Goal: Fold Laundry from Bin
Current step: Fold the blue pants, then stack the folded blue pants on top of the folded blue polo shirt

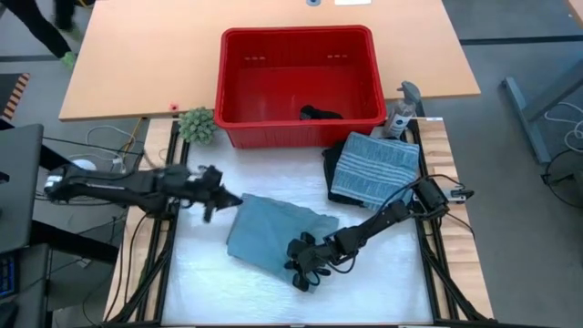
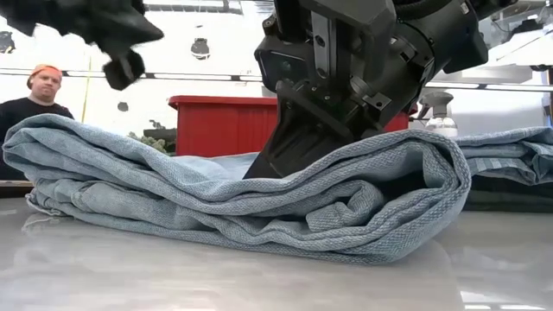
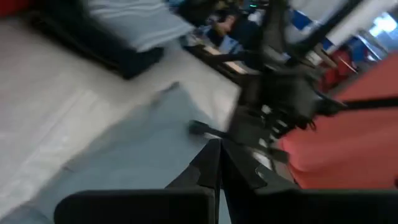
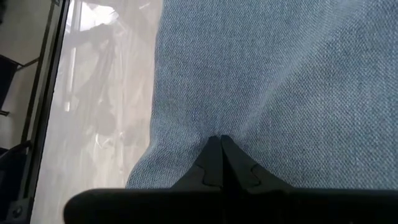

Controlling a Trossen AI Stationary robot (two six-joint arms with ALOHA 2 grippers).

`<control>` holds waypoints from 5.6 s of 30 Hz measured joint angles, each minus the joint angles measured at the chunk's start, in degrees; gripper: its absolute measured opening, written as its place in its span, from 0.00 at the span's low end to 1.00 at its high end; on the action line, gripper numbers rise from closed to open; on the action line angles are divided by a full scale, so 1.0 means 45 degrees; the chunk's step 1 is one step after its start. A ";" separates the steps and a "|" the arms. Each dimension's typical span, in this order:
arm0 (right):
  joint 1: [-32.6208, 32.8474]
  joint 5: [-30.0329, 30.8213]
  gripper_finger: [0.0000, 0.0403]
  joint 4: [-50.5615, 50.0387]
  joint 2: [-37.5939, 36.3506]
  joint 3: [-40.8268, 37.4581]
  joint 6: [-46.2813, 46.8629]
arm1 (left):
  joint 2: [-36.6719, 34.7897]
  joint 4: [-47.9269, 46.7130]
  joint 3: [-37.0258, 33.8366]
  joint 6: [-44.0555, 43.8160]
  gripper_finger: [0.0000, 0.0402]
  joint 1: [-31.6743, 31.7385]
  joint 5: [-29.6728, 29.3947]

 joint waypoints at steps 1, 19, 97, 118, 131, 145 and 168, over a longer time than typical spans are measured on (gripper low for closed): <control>-0.0035 -0.0022 0.04 -0.0002 0.0000 0.0000 0.0056 | -0.0354 -0.0269 -0.0002 0.0089 0.00 -0.0669 -0.0488; -0.0757 -0.0705 0.04 0.0032 0.0000 -0.0010 -0.0432 | 0.1969 -0.0713 -0.0947 -0.3090 0.00 -0.9256 -0.8250; -0.0808 0.4679 0.13 -0.7240 -0.4691 -0.0665 0.4146 | 0.0008 -0.0292 0.0141 -0.0507 0.18 -0.8510 -0.8684; -0.2789 0.2127 0.70 -0.3049 -0.9182 0.0292 -0.3098 | -0.3605 0.0523 0.0155 -0.1434 0.54 -0.8508 -0.6266; -0.5710 -0.4346 0.71 -0.8731 -0.4382 0.4984 -0.5177 | -0.3264 -0.0941 0.0155 -0.1219 0.54 -0.8508 -0.6427; -0.6117 -0.7576 0.71 -1.4559 -0.0829 0.7480 -0.9223 | -0.2878 -0.2326 0.0165 -0.3912 0.54 -0.8439 -1.1315; 0.1518 0.5216 0.71 -1.6636 -0.7410 0.3694 1.3794 | 0.2099 -0.7440 0.0159 -0.9884 0.54 -0.5160 -0.6095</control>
